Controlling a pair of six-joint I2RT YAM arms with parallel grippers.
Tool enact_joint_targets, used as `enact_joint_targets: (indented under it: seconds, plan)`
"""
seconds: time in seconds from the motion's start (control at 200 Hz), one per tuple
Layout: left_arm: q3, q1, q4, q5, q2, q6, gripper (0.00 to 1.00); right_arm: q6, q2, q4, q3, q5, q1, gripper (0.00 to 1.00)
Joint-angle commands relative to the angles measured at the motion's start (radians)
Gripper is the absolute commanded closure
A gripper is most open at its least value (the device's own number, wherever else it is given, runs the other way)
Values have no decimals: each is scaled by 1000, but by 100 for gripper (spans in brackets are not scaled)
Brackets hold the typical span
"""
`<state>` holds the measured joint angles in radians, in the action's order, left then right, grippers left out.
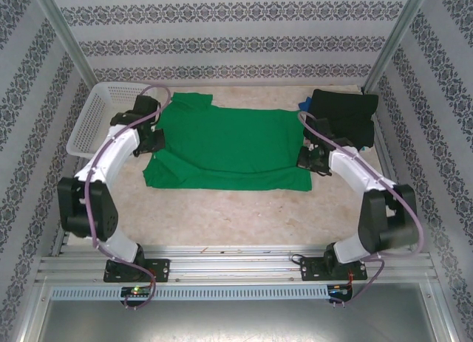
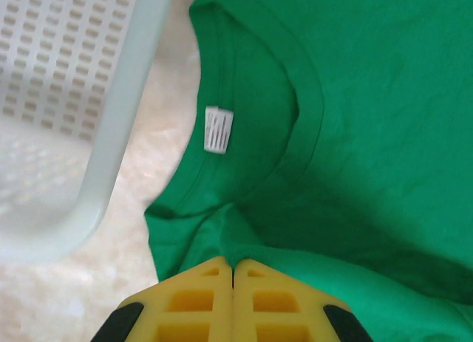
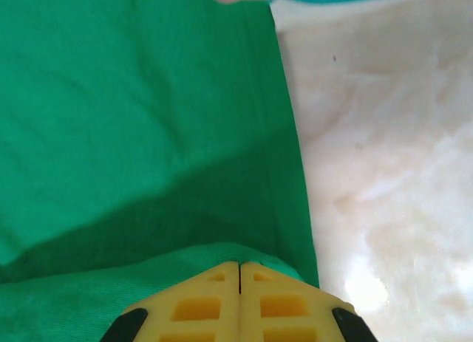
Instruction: Fold and stack the t-shirts
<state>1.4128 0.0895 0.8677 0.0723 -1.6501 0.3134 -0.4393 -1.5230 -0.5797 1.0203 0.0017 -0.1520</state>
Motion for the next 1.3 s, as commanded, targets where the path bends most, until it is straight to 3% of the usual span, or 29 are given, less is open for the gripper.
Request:
enact_joint_targets:
  seconds: [0.0,0.105,0.48,0.585,0.679,0.754,0.834,0.914,1.034,1.219,1.294]
  plan:
    - [90,-7,29,9,-82,-50,100,46,-77,25,67,-39,20,100]
    - [148,-7,48,0,-154,-62,100,59,-144,34,97,-104,52,100]
    - [273,-8,106,63,-312,-65,100,89,-243,5,161,-40,55,100]
    - [343,-7,122,66,-359,-65,100,97,-252,-27,190,-10,57,87]
    - [439,-7,165,43,-426,-71,86,97,-231,-59,207,22,57,79]
    - [503,-3,194,17,-464,-81,72,71,-187,-92,201,83,48,68]
    - [538,6,197,8,-461,-97,63,48,-115,-105,164,134,0,67]
    - [539,10,185,-4,-420,-105,55,32,-50,-44,92,81,-72,67]
    - [424,12,102,-74,-281,-95,48,-24,-76,38,23,10,-156,68]
    - [-57,18,-140,-215,52,-38,45,-83,-187,87,-1,-25,-218,69]
    - [-206,18,-183,-224,136,-2,45,-92,-207,101,-15,-35,-217,69]
